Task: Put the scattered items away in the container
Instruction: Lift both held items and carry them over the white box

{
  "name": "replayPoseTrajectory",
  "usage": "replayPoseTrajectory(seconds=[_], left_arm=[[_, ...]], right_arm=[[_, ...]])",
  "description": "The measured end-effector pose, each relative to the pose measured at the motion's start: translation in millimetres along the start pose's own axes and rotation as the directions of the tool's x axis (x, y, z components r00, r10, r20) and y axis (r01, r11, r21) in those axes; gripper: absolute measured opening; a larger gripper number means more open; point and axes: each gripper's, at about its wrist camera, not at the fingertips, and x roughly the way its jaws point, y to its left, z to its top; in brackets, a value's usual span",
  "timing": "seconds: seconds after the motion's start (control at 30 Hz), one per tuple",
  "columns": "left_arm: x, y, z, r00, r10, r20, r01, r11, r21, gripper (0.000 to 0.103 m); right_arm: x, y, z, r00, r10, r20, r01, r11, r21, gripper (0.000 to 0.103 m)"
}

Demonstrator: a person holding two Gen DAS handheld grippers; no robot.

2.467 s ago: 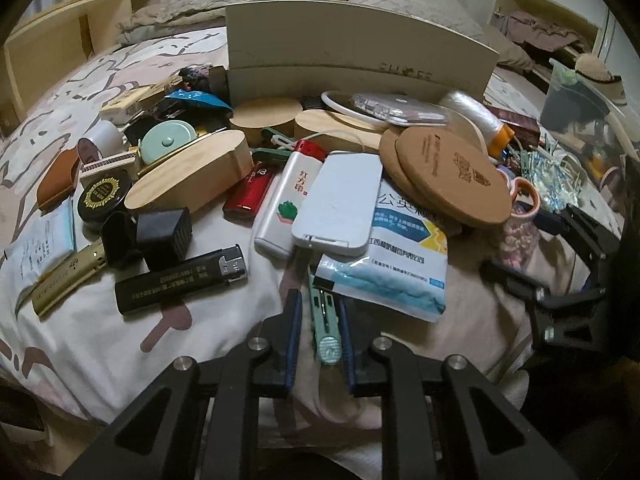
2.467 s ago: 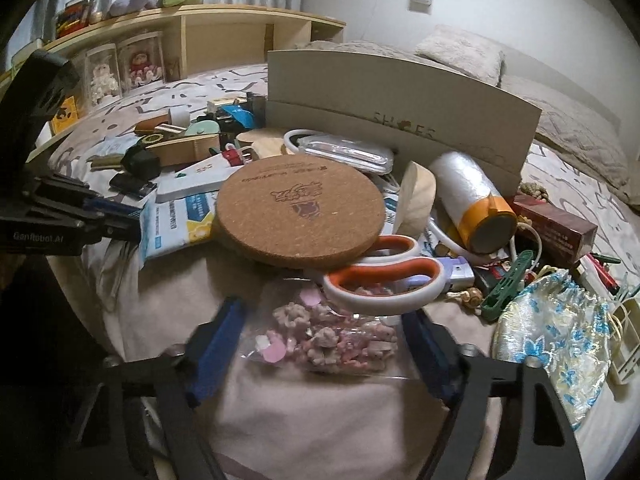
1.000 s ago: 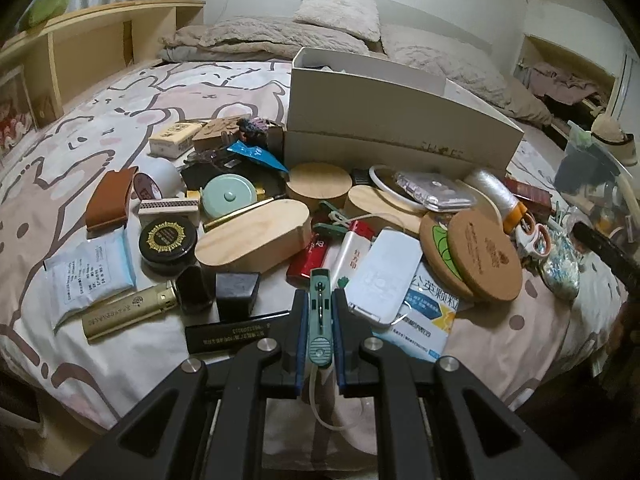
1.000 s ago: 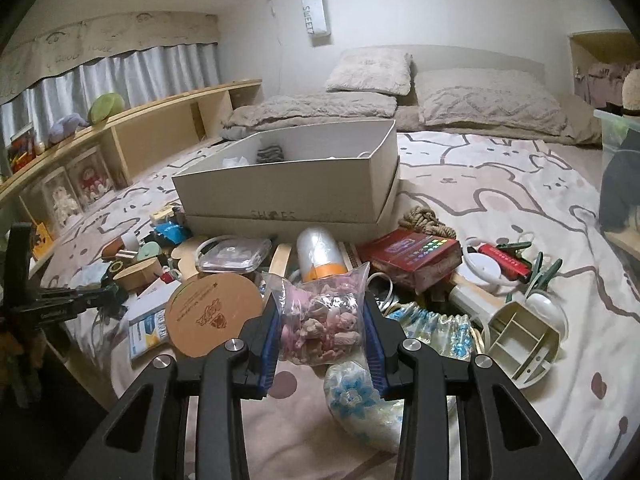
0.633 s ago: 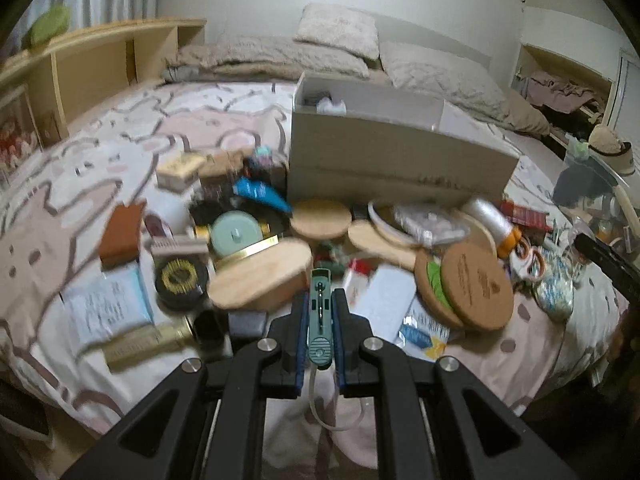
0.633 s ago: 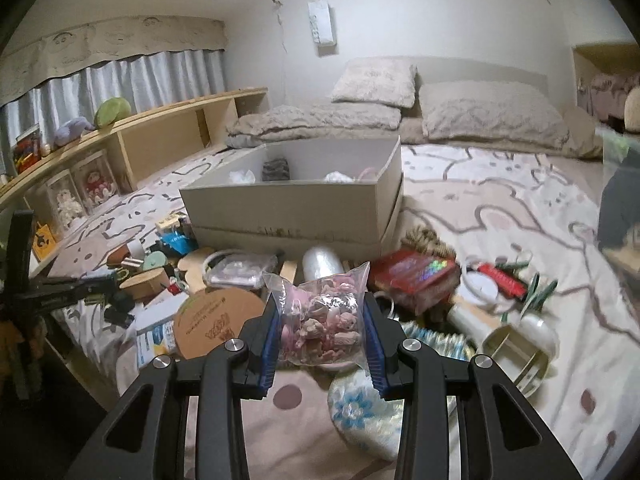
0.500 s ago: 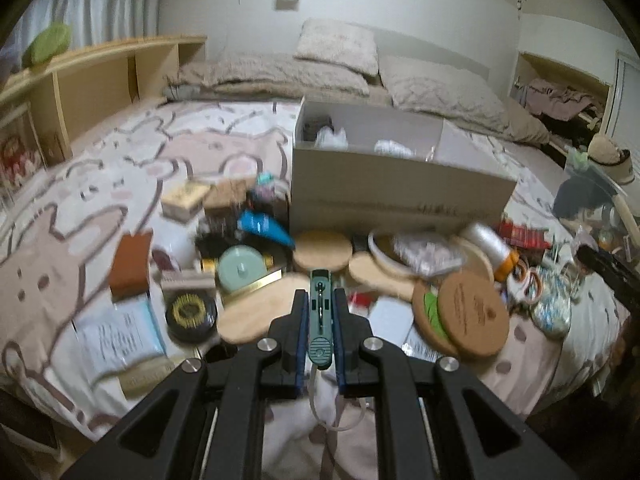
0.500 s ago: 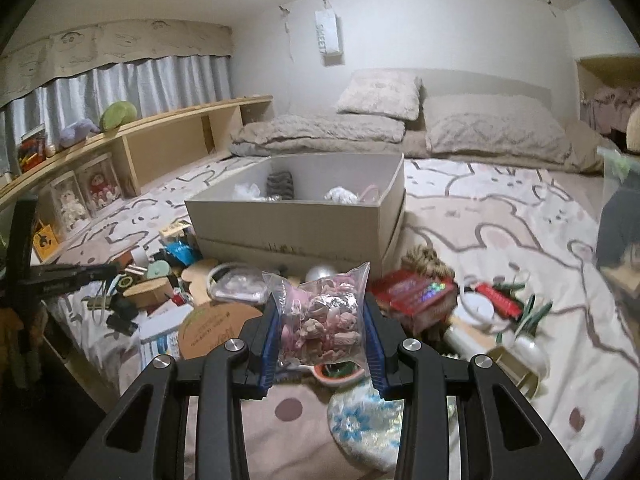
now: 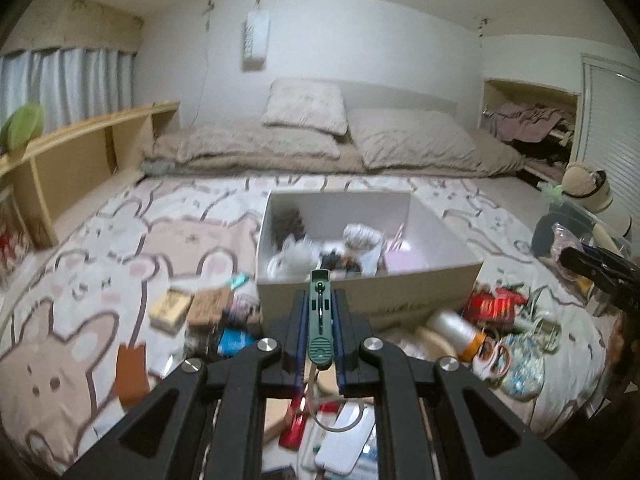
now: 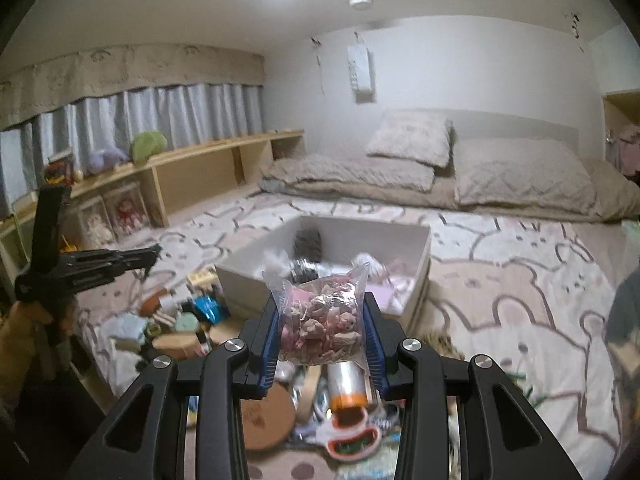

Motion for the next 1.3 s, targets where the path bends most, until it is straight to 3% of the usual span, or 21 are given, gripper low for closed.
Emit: replayPoseTrajectory(seconds=[0.27,0.6,0.87,1.3], left_arm=[[-0.1,-12.6,40.8,0.994,-0.049,0.099,0.046,0.998,0.039,0.012],[10.4,-18.0,75.3,0.983,-0.084,0.16,0.076,0.995,0.06,0.012],[50.0,-15.9,89.7,0.987,-0.12,0.109,0.115,0.992,0.051,0.012],[119.3,3.4,74.8,0.994,-0.104,0.043,0.103,0.994,0.026,0.012]], right_arm=[[6.3,2.3,30.3,0.998,0.046,0.05,-0.047,0.999,0.014,0.038],[23.4,-6.5,52.4,0.993,0.088,0.082,-0.096,0.991,0.093,0.038],[44.6,-12.2,69.0,0.99,0.108,0.091,-0.12,0.982,0.145,0.038],[88.5,-13.9,62.2,0.993,0.115,0.013,-0.115,0.978,0.172,0.038]])
